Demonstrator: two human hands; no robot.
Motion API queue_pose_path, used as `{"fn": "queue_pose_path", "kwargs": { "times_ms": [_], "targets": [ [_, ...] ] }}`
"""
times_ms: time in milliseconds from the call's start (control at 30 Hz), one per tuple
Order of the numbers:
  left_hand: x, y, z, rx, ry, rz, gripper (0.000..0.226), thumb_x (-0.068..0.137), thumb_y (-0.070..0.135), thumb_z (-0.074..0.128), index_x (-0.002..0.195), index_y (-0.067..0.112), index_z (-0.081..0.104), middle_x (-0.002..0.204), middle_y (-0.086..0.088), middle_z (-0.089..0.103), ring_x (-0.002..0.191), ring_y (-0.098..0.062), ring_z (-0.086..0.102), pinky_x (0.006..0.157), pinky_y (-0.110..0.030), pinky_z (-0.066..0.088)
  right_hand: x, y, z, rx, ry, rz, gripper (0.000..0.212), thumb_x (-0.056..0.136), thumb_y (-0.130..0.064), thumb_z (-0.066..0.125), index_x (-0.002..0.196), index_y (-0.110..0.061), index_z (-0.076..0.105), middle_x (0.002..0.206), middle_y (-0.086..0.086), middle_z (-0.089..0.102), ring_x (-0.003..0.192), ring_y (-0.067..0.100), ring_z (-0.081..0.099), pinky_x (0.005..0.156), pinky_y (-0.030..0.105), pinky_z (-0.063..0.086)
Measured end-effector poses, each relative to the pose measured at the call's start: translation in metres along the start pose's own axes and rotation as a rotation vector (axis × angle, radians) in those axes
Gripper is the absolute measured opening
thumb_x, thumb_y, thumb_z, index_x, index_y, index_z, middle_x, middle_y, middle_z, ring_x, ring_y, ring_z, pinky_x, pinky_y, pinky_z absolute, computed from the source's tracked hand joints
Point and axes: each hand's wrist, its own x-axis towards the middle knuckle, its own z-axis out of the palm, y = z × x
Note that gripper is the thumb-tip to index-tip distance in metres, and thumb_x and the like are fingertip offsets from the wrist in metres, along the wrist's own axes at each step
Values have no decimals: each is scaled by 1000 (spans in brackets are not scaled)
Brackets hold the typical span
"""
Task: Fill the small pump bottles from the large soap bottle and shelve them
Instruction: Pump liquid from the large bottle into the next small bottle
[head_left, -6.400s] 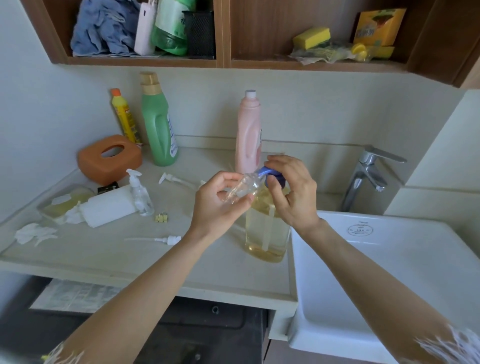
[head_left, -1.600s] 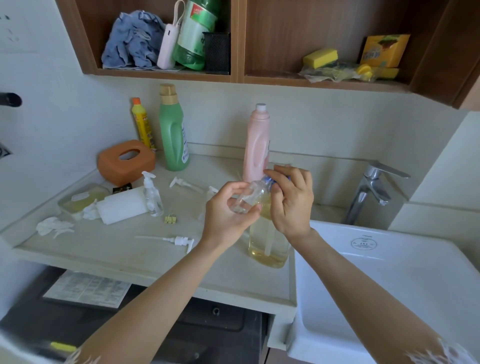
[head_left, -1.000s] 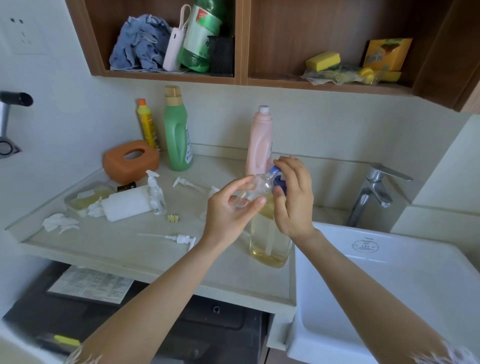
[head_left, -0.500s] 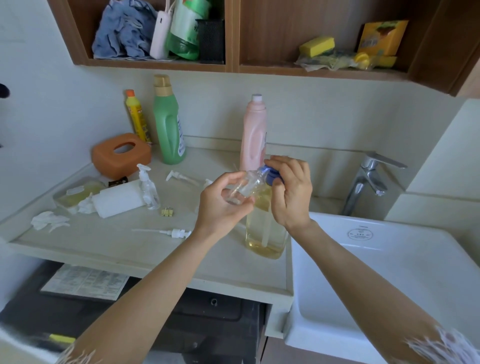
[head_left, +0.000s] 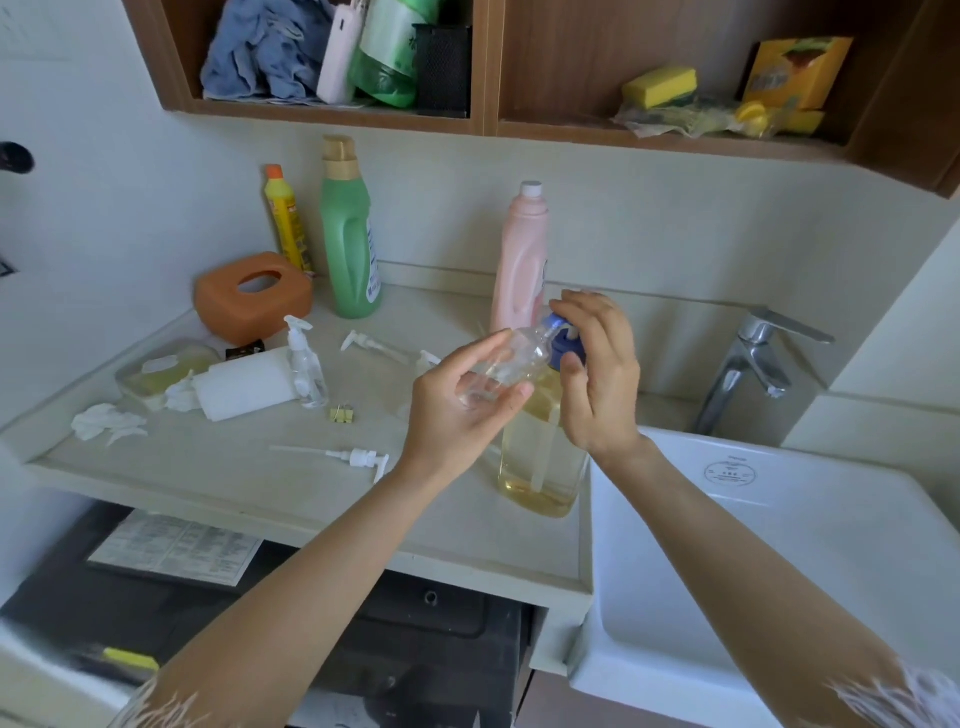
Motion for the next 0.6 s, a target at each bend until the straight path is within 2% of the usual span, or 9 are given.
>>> {"fn": "queue_pose_path", "kwargs": {
  "times_ms": [67,167,267,333,467,600],
  "targets": [
    [1,-5,0,6,12,-10,52,75,9,80,121,24,59,109,3,70,77,-3,67,74,-17,52,-3,4,7,-32,38,-2,43,94,-21,34,102,7,65,108,17,64,109,26,53,100,28,36],
    [2,-9,-1,26,20,-20,54,74,8,81,120,25,60,114,12,66,88,0,67,76,-13,50,-6,6,9,-91,59,28,38,87,-14,36,96,0,70,101,12,67,99,27,56,91,29,41],
    [2,-12,-1,31,14,-47,54,73,8,82,118,30,60,113,14,67,75,-2,65,73,-15,51,-5,3,8,-123,51,70,39,85,-14,36,92,-3,72,97,10,69,90,31,57,83,32,42],
    [2,-12,-2,38,4,-55,55,73,8,82,116,32,61,112,10,69,73,-6,65,73,-20,53,-4,0,6,-124,37,81,39,84,-13,36,92,-3,72,97,10,69,90,31,57,85,27,40],
    [4,-8,-4,65,-13,-57,56,72,4,80,120,25,62,113,5,69,79,-8,66,76,-22,53,-4,-10,-1,-111,-15,95,40,85,-14,35,96,-2,71,102,11,68,96,29,56,89,19,37],
    [6,1,-2,60,25,-49,54,71,5,78,117,28,63,109,10,69,76,-16,65,74,-24,54,12,-14,-14,-68,-70,92,40,90,-18,34,102,-3,69,104,1,67,99,21,56,92,13,34]
  ]
}}
